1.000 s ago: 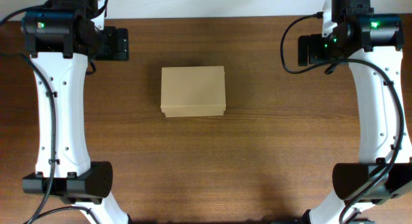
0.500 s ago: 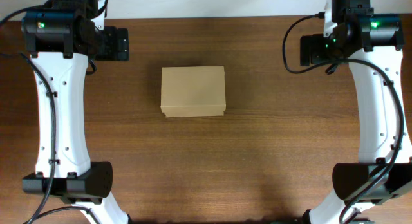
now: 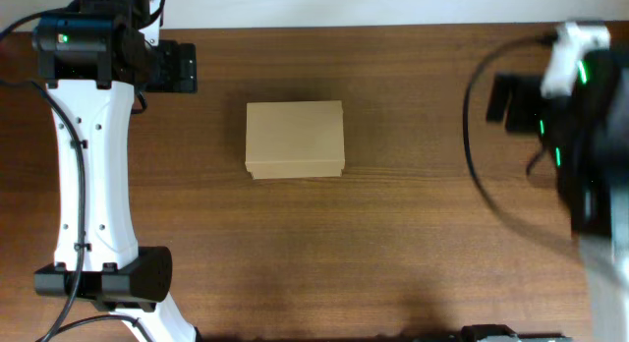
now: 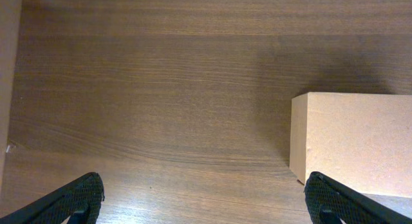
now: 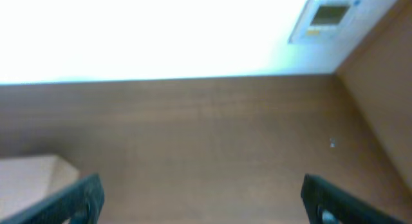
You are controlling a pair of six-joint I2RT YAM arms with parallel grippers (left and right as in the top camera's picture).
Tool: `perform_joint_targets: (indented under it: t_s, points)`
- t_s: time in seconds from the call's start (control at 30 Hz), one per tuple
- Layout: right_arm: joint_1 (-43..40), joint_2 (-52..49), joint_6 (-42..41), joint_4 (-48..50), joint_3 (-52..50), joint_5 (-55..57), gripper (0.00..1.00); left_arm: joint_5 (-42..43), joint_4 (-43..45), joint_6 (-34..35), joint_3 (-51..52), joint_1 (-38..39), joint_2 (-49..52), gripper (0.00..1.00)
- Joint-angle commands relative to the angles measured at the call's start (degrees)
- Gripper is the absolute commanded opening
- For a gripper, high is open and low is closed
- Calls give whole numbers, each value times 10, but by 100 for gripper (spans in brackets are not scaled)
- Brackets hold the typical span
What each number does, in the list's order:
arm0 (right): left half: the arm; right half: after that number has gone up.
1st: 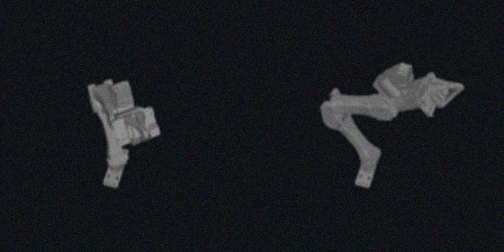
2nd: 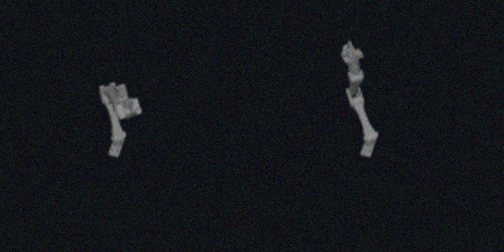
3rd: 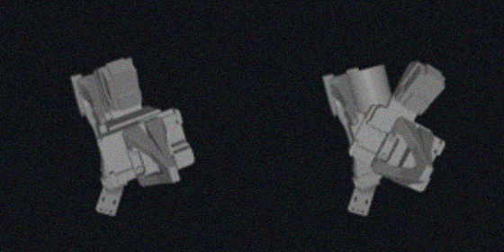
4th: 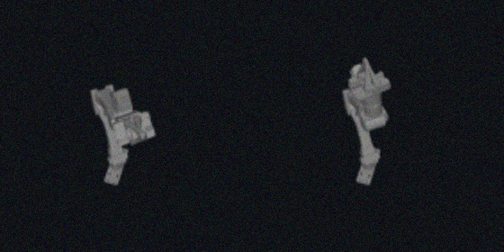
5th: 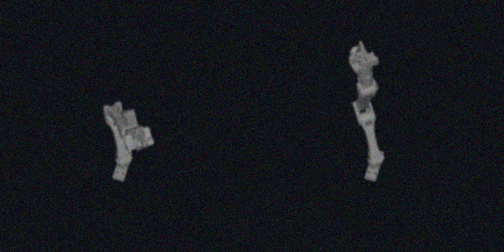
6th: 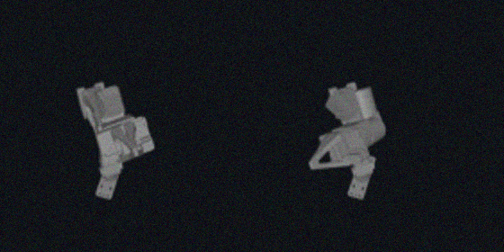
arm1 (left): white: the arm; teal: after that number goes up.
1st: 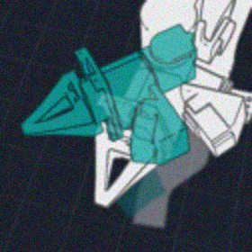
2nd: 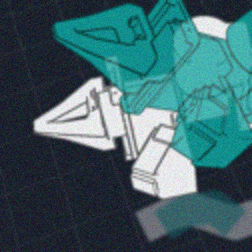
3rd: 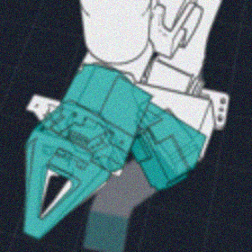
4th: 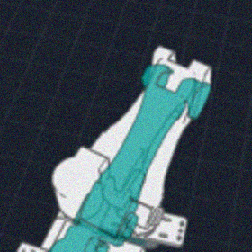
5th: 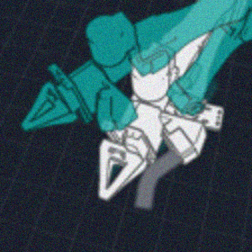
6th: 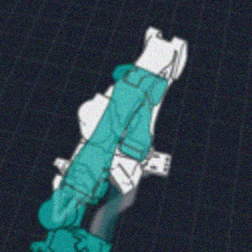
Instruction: Pack container
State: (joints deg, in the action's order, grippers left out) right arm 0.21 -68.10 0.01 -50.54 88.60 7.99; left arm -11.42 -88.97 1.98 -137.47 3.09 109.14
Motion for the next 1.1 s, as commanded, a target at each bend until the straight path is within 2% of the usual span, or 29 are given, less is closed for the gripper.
perform_joint_targets:
  t_s: [0.0,0.17,0.2,0.37,0.63,0.87,1.07]
  points:
    - [1,130,-3,63,-161,-59,99,-4,-1,2,-5,0,-2,100]
    - [1,339,-4,136,-371,-63,99,-4,-1,2,-5,0,-2,100]
    - [1,405,-4,150,-429,-62,99,-4,-1,2,-5,0,-2,100]
    - [1,566,-4,158,-563,-63,99,-4,-1,2,-5,0,-2,100]
    - [1,677,-4,159,-686,-63,99,-4,-1,2,-5,0,-2,100]
    - [1,680,-4,159,-773,-63,99,-4,-1,2,-5,0,-2,100]
    - [1,680,-4,158,-798,-59,99,-4,-1,2,-5,0,-2,100]
